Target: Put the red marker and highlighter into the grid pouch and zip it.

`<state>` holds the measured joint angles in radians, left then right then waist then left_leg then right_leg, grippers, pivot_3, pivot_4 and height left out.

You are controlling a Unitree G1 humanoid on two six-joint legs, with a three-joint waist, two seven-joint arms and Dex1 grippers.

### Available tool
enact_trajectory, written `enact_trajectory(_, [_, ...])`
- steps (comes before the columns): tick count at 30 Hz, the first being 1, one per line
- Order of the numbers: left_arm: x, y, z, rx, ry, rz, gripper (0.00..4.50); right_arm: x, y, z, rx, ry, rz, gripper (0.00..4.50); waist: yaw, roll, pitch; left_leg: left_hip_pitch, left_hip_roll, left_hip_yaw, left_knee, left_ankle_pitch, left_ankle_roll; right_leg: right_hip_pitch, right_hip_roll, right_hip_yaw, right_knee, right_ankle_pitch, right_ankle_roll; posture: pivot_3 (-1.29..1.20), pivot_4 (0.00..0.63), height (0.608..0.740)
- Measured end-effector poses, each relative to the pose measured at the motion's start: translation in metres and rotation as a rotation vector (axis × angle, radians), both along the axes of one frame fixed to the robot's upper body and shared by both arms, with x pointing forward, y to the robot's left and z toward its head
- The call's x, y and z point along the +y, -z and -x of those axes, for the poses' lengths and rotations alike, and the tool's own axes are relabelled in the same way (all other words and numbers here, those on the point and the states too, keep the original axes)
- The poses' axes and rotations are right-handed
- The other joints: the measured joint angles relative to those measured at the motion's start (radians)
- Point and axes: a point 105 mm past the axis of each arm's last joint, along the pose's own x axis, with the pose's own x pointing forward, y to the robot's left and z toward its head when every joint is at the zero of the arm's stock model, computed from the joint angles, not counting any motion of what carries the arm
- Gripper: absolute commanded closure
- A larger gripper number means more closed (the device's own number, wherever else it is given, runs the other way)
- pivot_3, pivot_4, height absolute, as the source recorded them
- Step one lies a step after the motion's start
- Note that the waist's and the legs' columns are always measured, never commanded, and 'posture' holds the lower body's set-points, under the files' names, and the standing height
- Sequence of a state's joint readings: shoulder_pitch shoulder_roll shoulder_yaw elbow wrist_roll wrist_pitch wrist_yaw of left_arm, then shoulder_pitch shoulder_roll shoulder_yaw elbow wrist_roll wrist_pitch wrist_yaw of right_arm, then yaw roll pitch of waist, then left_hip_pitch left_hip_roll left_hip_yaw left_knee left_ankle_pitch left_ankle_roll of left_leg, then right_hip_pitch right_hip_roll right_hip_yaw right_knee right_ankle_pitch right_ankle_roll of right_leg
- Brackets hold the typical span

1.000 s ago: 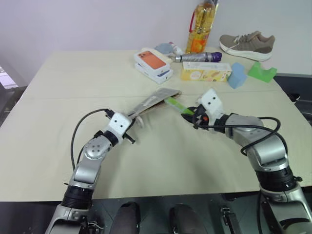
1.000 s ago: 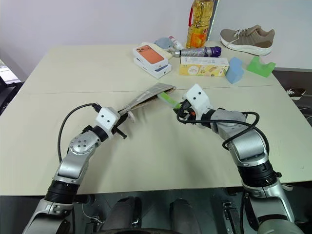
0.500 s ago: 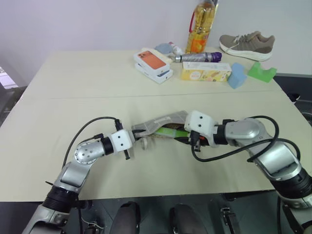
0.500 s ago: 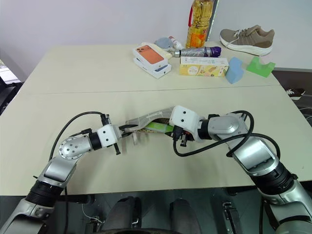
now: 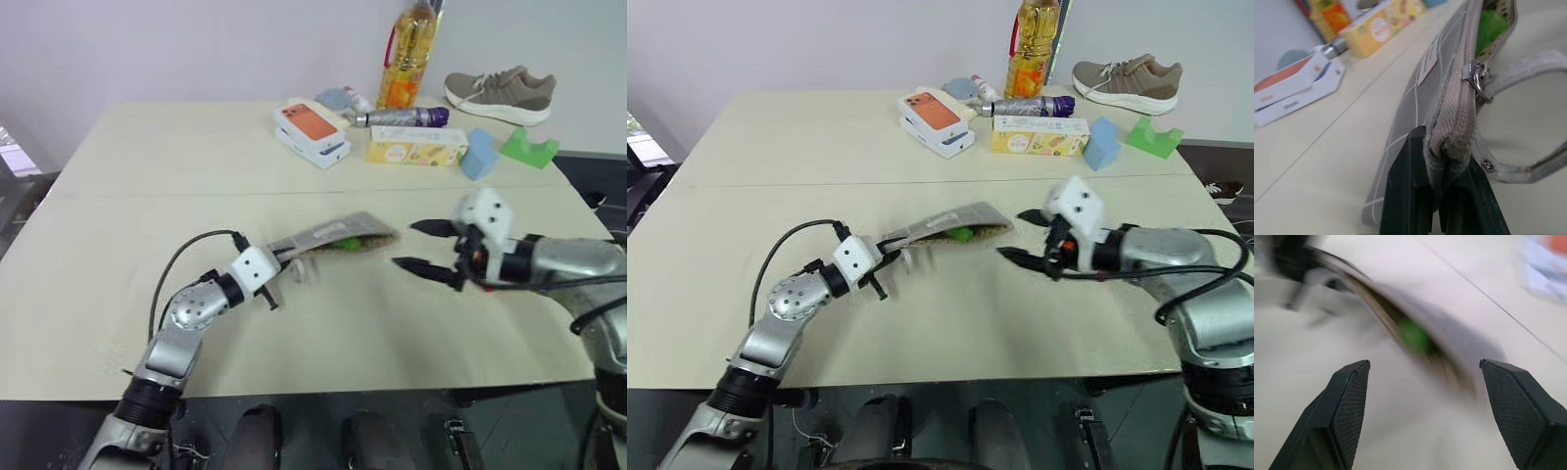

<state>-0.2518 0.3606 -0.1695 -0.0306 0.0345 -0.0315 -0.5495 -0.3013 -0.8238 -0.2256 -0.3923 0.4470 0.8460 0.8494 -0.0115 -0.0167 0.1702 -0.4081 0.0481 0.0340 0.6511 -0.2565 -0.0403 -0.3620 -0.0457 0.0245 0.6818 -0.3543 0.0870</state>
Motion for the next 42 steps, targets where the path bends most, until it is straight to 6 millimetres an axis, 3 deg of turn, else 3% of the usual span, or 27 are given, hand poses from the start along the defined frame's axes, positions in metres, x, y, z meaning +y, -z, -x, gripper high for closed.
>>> enact_trajectory(1, [-0.001,0.001,-0.002,0.003,-0.016,0.005,4.5,-0.015,0.004,-0.005,0.014,0.082,-0.015,0.79,-0.002,0.0,0.0,0.0,0.0,0.0,0.0,0.0,0.0,0.0,0.0,0.0,0.0,0.0,0.0,0.0,0.15,0.74])
enact_trajectory(2, [-0.003,0.003,-0.004,0.008,-0.034,0.007,4.5,-0.031,0.009,-0.01,0.032,0.176,-0.03,0.25,-0.003,0.0,0.0,0.001,0.0,0.0,0.0,0.0,0.0,0.0,0.001,0.0,0.0,0.0,0.0,0.0,0.15,0.74])
enact_trajectory(3, [-0.005,0.003,-0.007,0.009,-0.049,0.014,4.5,-0.049,0.016,-0.016,0.053,0.286,-0.039,0.02,-0.002,0.0,0.0,0.001,0.0,0.0,0.0,0.0,0.0,0.0,0.001,0.0,0.0,0.0,0.0,0.0,0.15,0.74])
enact_trajectory(5, [-0.007,0.004,-0.01,0.009,-0.073,0.016,4.5,-0.077,0.032,-0.02,0.104,0.47,-0.032,0.02,-0.003,0.0,0.0,0.0,0.0,0.0,-0.001,0.0,0.0,0.0,0.002,0.001,0.0,0.0,0.0,0.0,0.15,0.74])
enact_trajectory(9, [-0.011,0.005,-0.015,0.008,-0.093,0.019,4.5,-0.098,0.053,-0.024,0.131,0.688,-0.021,0.02,-0.001,0.001,0.0,0.0,0.0,0.0,-0.002,0.0,0.0,-0.002,0.003,0.001,0.0,0.0,0.0,0.0,0.15,0.74])
enact_trajectory(15, [-0.019,0.007,-0.017,0.012,-0.086,0.022,4.5,-0.105,0.081,-0.021,0.201,0.873,-0.021,0.02,-0.001,0.001,0.0,-0.001,-0.001,0.001,-0.002,0.0,-0.001,-0.002,0.002,0.001,0.0,0.0,0.0,0.0,0.15,0.74])
enact_trajectory(18, [-0.02,0.008,-0.017,0.016,-0.083,0.021,4.5,-0.105,0.083,-0.019,0.215,0.909,-0.057,0.85,0.001,0.001,-0.001,0.0,-0.001,0.0,-0.001,0.0,-0.001,-0.001,0.002,0.001,0.0,0.0,0.0,0.0,0.15,0.74])
enact_trajectory(24, [-0.02,0.009,-0.018,0.012,-0.079,0.018,4.5,-0.104,0.084,-0.017,0.23,0.913,-0.065,3.9,0.001,0.001,-0.001,0.0,-0.001,0.0,-0.001,0.001,-0.001,-0.001,0.002,0.001,0.0,0.0,0.001,0.0,0.15,0.74])
enact_trajectory(26, [-0.019,0.008,-0.019,0.007,-0.079,0.015,4.5,-0.105,0.082,-0.018,0.224,0.909,-0.052,4.14,0.001,0.001,-0.001,0.0,-0.001,0.0,-0.001,0.001,-0.001,-0.001,0.002,0.001,0.0,0.0,0.001,0.0,0.15,0.74])
enact_trajectory(30, [-0.015,0.007,-0.022,0.002,-0.093,0.012,4.5,-0.089,0.063,-0.023,0.113,0.704,0.151,4.13,-0.003,0.002,0.0,-0.001,-0.001,0.001,-0.002,0.0,-0.001,-0.003,0.003,0.001,0.0,0.0,0.001,0.0,0.15,0.74])
enact_trajectory(35, [-0.009,0.0,-0.027,-0.011,-0.109,0.024,4.5,-0.009,0.033,-0.012,-0.084,0.16,0.313,4.13,-0.005,0.002,0.0,-0.001,-0.001,-0.002,-0.003,0.0,-0.001,-0.003,0.006,0.001,0.0,0.0,0.001,0.0,0.15,0.74])
enact_trajectory(42, [-0.01,0.0,-0.025,-0.011,-0.085,0.021,4.5,0.041,0.023,-0.008,-0.155,-0.076,0.345,4.13,-0.002,0.001,0.0,-0.001,-0.001,0.0,0.0,0.001,-0.001,-0.002,0.003,0.0,0.0,0.001,0.001,0.0,0.15,0.74])
